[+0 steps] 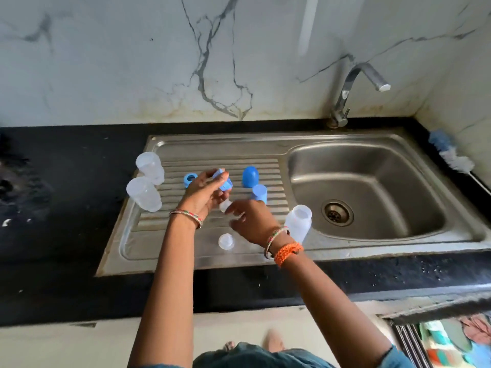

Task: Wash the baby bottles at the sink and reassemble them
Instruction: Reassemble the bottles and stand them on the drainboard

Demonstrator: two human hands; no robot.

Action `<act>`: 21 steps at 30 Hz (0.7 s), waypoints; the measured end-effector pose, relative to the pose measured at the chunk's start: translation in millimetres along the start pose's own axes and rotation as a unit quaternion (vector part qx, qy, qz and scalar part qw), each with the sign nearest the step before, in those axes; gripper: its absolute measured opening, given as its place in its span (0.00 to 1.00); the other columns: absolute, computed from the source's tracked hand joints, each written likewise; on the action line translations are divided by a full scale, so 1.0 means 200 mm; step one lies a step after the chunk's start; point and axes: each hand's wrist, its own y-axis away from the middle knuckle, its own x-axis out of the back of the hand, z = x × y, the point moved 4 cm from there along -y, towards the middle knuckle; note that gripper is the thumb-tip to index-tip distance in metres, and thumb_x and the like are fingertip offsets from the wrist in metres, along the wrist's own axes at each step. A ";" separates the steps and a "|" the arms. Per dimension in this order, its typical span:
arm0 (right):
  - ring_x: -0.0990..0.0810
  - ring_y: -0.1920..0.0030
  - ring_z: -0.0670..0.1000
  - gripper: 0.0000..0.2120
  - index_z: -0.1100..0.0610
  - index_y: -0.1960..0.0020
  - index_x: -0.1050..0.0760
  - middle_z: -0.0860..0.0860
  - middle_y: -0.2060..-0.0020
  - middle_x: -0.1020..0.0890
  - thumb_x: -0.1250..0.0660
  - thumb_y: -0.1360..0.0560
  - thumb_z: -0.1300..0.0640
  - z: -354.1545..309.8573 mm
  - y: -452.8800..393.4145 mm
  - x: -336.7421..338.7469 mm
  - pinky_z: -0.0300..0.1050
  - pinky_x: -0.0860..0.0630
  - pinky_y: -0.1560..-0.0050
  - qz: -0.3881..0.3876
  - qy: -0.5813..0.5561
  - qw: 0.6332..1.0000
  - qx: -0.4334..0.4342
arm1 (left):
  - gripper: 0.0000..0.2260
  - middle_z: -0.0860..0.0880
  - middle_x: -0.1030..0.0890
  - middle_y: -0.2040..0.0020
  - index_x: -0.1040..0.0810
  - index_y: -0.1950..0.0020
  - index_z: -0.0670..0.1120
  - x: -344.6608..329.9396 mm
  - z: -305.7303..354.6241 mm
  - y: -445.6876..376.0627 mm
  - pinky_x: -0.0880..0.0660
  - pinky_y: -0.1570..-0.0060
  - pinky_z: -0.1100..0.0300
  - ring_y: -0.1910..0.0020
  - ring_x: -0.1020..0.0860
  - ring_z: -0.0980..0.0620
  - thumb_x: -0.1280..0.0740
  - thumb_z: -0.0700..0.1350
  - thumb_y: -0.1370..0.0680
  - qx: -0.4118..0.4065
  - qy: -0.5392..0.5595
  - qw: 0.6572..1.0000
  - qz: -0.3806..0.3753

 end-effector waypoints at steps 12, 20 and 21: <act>0.17 0.60 0.51 0.08 0.62 0.53 0.17 0.59 0.58 0.15 0.31 0.29 0.69 -0.05 -0.03 0.38 0.43 0.21 0.49 -0.020 -0.042 0.999 0.008 | 0.05 0.45 0.18 0.61 0.23 0.56 0.43 0.01 -0.09 0.02 0.20 0.64 0.62 0.59 0.20 0.48 0.36 0.42 0.22 0.043 0.092 0.995 -0.009; 0.18 0.49 0.60 0.08 0.68 0.50 0.21 0.64 0.53 0.18 0.36 0.26 0.69 0.66 0.16 0.97 0.50 0.22 0.46 0.247 -0.018 0.914 -0.321 | 0.08 0.42 0.22 0.56 0.25 0.55 0.41 -0.48 -0.16 -0.04 0.20 0.61 0.61 0.63 0.18 0.49 0.37 0.44 0.21 0.088 0.086 0.987 -0.104; 0.17 0.51 0.61 0.07 0.68 0.52 0.20 0.64 0.53 0.18 0.34 0.27 0.69 0.70 0.20 1.00 0.52 0.21 0.46 0.267 -0.002 0.901 -0.341 | 0.07 0.42 0.22 0.56 0.25 0.55 0.41 -0.52 -0.18 -0.03 0.20 0.61 0.61 0.61 0.19 0.49 0.37 0.44 0.21 0.096 0.075 0.987 -0.102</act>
